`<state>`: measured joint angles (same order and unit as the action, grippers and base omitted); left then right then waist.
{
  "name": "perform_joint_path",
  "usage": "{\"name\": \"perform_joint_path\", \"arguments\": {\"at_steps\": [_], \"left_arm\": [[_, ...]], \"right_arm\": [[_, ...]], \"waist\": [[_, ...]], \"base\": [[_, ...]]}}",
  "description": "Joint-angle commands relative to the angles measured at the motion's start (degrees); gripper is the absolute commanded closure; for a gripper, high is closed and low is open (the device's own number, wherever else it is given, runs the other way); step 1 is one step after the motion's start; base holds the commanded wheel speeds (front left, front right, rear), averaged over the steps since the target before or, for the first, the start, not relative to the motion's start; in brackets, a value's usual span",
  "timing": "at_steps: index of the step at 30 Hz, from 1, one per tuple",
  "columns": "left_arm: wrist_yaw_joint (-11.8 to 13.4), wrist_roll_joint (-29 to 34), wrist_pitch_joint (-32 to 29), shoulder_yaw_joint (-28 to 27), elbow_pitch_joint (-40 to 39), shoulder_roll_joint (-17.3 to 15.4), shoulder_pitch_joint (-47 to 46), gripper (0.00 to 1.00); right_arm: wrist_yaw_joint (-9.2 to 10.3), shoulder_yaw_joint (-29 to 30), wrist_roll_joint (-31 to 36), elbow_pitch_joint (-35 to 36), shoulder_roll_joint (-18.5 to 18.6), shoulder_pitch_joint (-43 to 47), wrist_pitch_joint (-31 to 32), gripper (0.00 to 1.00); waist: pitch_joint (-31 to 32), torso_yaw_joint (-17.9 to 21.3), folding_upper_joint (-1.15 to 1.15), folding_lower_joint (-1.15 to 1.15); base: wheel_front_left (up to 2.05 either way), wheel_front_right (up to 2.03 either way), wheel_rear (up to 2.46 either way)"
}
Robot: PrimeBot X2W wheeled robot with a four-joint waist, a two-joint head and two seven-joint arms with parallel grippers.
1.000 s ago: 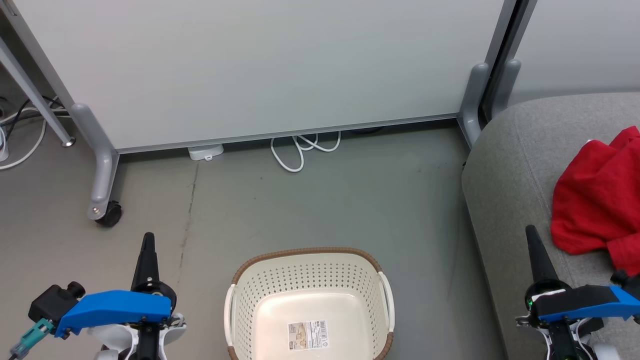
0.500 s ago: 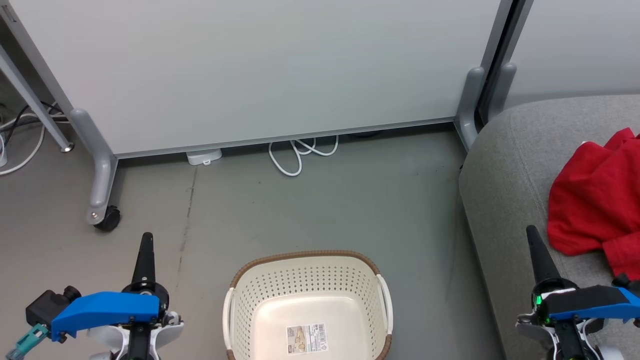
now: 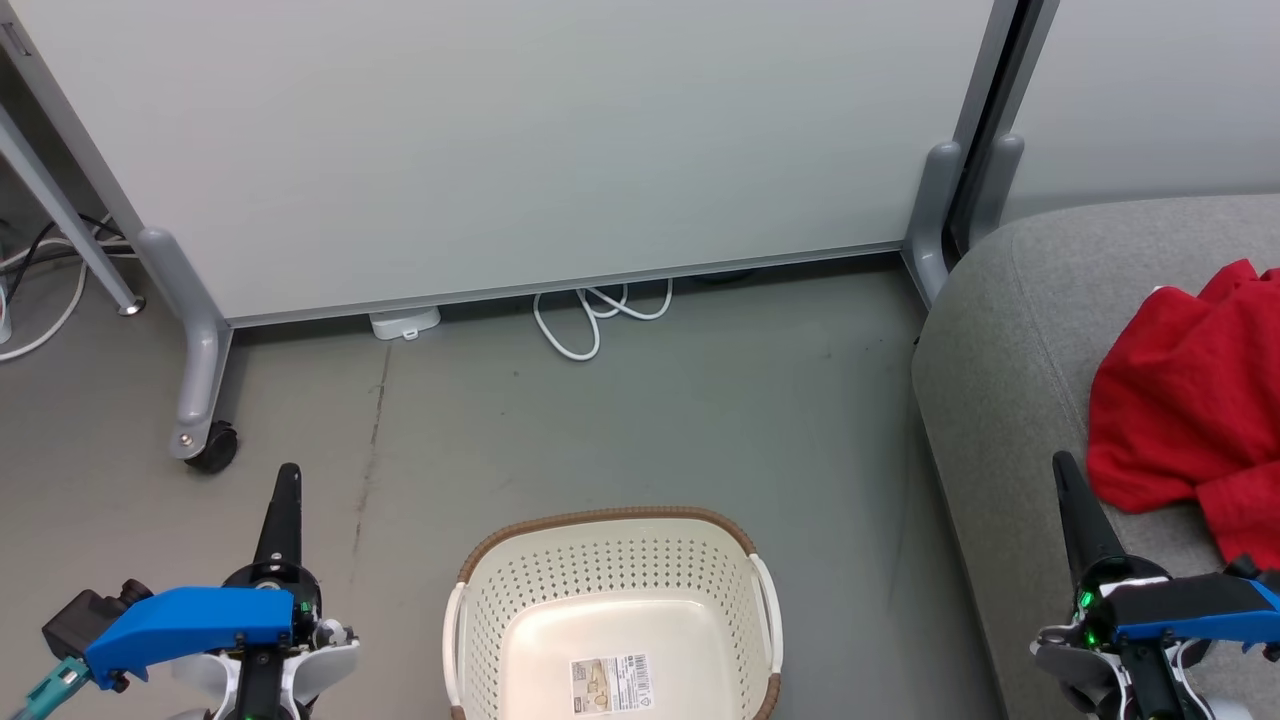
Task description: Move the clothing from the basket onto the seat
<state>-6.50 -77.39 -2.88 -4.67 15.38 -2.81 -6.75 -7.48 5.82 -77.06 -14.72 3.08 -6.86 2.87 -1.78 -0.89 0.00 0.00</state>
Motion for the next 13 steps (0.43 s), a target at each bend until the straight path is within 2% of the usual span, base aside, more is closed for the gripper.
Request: {"name": "perform_joint_path", "arguments": {"at_steps": [1,13], "left_arm": [[-0.28,-1.22,-0.27,-0.31,-0.53,-0.11,0.15,1.00],[-0.73,-6.70,-1.67,-1.06,-0.91,-0.11,0.33,1.00]], "right_arm": [[-0.02,0.14,-1.21,0.50,-0.08,0.44,0.29,1.00],[-0.02,0.43,-6.90,0.62,-0.16,0.69,1.70,1.00]], "waist": [[0.06,0.03,0.00,0.00],[0.62,0.34,0.00,0.00]], "base": [[0.00,0.00,0.00],[0.00,0.00,0.00]]}}
